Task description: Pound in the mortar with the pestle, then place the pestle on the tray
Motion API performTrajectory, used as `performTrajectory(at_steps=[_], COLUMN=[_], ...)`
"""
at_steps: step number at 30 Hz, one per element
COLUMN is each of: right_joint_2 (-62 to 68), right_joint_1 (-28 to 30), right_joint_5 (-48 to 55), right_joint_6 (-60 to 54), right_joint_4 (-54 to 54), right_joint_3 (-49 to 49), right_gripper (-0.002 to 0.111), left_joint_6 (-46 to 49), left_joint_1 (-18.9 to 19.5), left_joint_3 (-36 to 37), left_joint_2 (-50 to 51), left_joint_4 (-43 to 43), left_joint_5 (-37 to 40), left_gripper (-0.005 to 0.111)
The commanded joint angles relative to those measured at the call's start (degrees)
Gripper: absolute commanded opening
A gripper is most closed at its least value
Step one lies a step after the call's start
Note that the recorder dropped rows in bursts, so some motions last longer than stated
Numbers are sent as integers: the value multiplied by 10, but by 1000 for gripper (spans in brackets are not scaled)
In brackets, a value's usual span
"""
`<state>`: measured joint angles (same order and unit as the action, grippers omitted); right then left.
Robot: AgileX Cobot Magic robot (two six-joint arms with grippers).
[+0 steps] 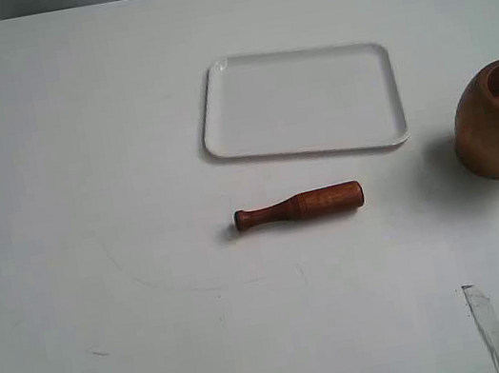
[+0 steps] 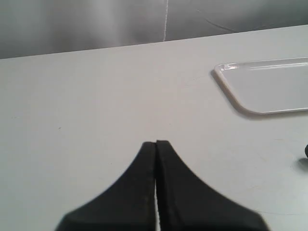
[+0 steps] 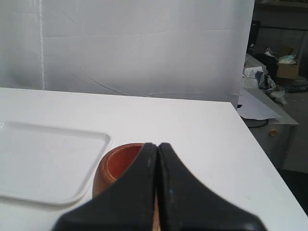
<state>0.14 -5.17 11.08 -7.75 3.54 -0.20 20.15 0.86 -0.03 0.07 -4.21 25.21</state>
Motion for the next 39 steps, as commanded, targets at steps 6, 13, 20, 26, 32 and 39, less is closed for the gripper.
performTrajectory(at_steps=[6, 13, 20, 26, 32, 39], right_joint_2=[-1, -1, -1, -1, -1, -1], right_joint_1=[2, 2, 2, 2, 2, -14], right_joint_5=[1, 1, -45, -95, -164, -145], right_joint_6=[-1, -1, 12, 37, 42, 52], right_joint_4=[5, 5, 39, 200, 278, 239], right_joint_3=[2, 2, 2, 2, 2, -83], right_gripper=[0, 0, 0, 0, 0, 0], left_joint_6=[-5, -5, -5, -5, -5, -5], left_joint_1=[-4, -4, -4, -4, -4, -4], left_joint_3=[0, 0, 0, 0, 0, 0], left_joint_2=[-1, -1, -1, -1, -1, -1], left_joint_4=[4, 4, 4, 4, 4, 4], left_joint_5=[-2, -2, -2, -2, -2, -2], left_gripper=[0, 0, 0, 0, 0, 0])
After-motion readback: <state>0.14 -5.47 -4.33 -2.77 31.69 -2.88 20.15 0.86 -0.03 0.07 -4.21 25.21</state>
